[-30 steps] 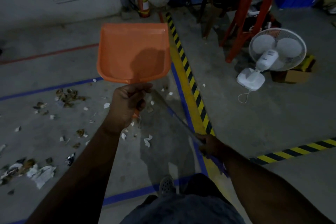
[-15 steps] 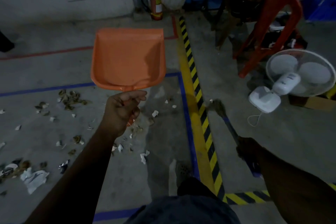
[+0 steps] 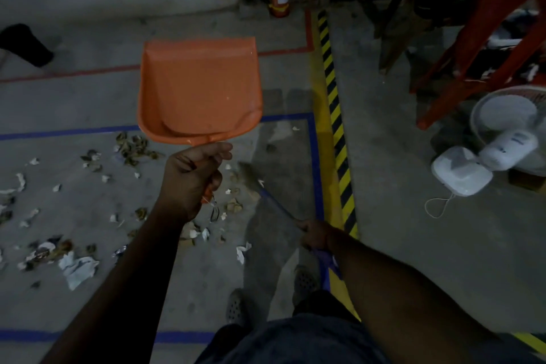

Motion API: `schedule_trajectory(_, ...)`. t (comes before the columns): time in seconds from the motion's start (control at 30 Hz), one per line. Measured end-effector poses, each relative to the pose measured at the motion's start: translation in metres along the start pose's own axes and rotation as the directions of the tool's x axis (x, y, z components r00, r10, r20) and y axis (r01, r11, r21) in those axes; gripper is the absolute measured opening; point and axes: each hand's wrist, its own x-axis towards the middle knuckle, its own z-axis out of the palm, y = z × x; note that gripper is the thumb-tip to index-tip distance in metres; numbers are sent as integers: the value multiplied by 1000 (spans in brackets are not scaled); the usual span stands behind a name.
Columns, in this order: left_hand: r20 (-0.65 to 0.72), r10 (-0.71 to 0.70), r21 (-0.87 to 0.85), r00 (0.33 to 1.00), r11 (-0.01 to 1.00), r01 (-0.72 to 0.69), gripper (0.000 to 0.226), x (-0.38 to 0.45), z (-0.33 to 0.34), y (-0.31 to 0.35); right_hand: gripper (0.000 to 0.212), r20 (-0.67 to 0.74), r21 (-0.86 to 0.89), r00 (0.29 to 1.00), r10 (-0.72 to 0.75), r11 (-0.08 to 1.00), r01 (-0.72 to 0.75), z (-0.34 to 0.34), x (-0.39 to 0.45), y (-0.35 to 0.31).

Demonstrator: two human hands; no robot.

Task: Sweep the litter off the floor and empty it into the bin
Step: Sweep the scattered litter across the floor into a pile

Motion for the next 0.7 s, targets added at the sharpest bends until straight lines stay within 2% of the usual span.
schedule_trajectory(0.07,-20,-9,4,1000,1000,9,24,-1,-12,2,77,23,8,998,-54,999,53,7,23,4)
schedule_trajectory(0.17,-44,-8,-10,999,1000,8,22,-5,-36,4,76,7,3,995,-102,995,102,6,-9,-23)
schedule_trajectory(0.33,-40,4,-30,999,1000,-5,24,-13,-89,-2,75,-136,5,989,-60,998,62,37,-12,-2)
schedule_trajectory(0.5,16,9,-24,1000,1000,-9,25,-25,-151,-7,83,-215,219,969,121,973,-73,106,15,32)
schedule_trajectory(0.57,24,9,-9,1000,1000,-9,25,-32,-175,-11,91,-250,258,958,137,964,-71,143,27,27)
schedule_trajectory(0.63,29,10,7,1000,1000,-11,23,-42,-199,-15,87,-246,241,961,126,968,-65,186,54,25)
schedule_trajectory(0.7,29,-2,21,1000,1000,2,22,-52,-221,-19,89,-173,206,979,104,976,-67,215,64,-4)
